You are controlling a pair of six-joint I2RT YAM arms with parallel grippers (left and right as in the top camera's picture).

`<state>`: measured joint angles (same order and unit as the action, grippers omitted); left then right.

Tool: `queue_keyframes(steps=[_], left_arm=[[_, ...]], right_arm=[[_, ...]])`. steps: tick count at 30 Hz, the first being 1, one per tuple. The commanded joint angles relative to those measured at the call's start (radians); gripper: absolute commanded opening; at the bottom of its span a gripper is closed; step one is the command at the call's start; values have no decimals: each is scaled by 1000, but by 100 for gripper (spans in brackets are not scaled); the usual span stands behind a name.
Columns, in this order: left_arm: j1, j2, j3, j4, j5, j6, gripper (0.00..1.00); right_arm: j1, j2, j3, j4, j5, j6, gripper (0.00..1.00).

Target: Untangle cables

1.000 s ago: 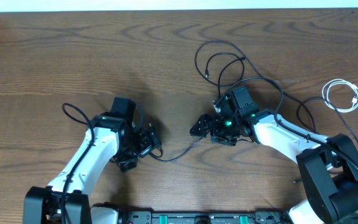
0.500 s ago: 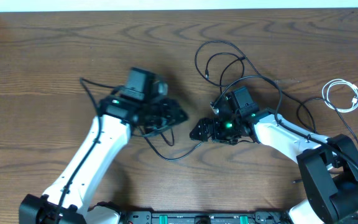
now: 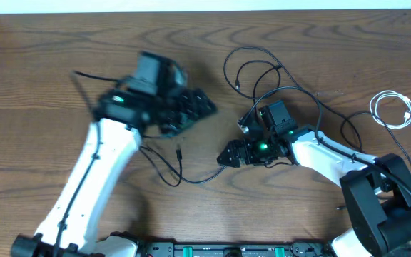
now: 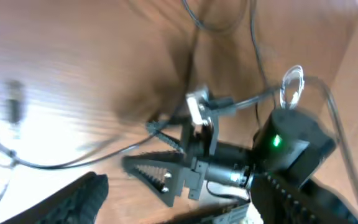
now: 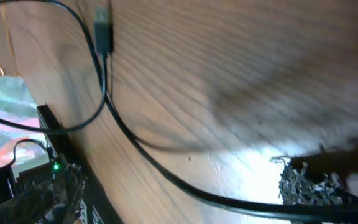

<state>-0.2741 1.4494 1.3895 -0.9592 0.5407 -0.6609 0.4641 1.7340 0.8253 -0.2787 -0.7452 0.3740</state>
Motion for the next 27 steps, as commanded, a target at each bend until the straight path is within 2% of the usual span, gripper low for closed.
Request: queue_keyframes(steps=[1,3,7,9,12,18,21,23,25,27], left_arm=[[124,-7,104,-121,-114,97,81],[198,-8,116,-184,-162,130,82],[338,-3,104,-325,-420,137,83],[379,0,81,-373,-515,137,83],[408,1,17,-386,-562,138,83],[409,3,-199,-276,-579,137,83],[409,4,-298,-198,-579,137,83],[409,4,-336,-166,-578,137,83],[409,4,-342,-159,-578,137,83],[412,2,-328,-156,-578,137,83]], right_arm=[[9,21,30,41,-69,-26,96],[12,21,56,93,-88,15,93],[47,22,70,300,-82,146,73],[76,21,70,358,-51,154,74],[133,21,70,388,48,164,77],[262,22,70,390,232,114,77],[303,22,72,359,244,95,80],[310,22,91,303,237,96,79],[309,22,146,174,235,93,79],[307,22,241,-12,236,26,80]])
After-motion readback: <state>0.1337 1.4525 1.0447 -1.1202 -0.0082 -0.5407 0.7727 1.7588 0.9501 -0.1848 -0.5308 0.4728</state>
